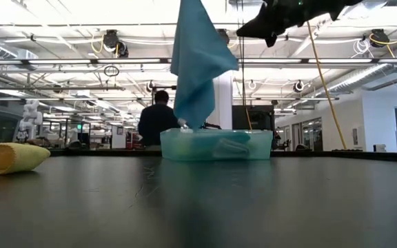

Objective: Fold microfiber towels
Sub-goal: Fold the blue microfiber towel

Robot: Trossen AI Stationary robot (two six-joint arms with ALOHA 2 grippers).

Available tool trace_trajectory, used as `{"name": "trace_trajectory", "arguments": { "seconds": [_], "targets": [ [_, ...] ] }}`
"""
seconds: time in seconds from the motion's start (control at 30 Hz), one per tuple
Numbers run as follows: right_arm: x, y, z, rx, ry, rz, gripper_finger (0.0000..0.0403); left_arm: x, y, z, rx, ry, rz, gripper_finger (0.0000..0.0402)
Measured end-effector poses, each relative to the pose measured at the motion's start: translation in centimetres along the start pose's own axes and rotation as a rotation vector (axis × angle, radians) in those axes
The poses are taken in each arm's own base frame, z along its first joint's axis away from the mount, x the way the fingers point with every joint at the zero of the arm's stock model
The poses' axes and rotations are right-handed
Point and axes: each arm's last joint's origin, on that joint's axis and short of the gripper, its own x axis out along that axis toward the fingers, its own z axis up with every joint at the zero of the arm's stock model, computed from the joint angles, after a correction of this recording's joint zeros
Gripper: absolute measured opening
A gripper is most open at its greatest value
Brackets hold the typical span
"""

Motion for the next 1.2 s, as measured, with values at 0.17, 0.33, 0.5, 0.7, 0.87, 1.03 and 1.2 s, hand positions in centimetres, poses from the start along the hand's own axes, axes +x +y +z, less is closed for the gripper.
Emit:
{"name": "trace_trajectory", "arguments": {
  "seconds": [0.17,0.33,0.5,0.7,0.87,1.03,1.2],
  "targets": [
    [1.4,-0.3,-1.2,-0.027,0.094,-0.100,0.0048,0.1,0.1,-0.1,0.006,0.005,-0.006,0.0000],
    [3.3,-1.2,-2.6,-0.090,0.173,-0.159,0.0112,-0.3,-0.3,0.0,0.031,0.001,-0.024,0.0000],
    [4.9,-3.5,-3.5,-0.103,0.154,-0.219,0.0160,-0.8,-0.8,0.0,0.029,0.002,-0.040,0.0000],
    [5.3,-6.9,-4.5,-0.059,0.113,-0.205,0.0178,-1.5,-1.5,0.1,0.029,0.004,-0.042,0.0000],
    [5.4,-8.8,-5.3,0.017,0.067,-0.089,0.0175,-1.6,-1.6,-0.2,0.012,0.028,-0.045,0.0000],
    [5.9,-9.3,-6.2,0.088,0.067,0.021,0.0175,-1.6,-1.7,-0.6,-0.016,0.058,-0.047,0.0000],
    [6.2,-8.4,-6.2,0.147,0.047,0.237,0.0174,-1.6,-1.7,-0.6,-0.021,0.061,-0.047,0.0000]
  ]
}}
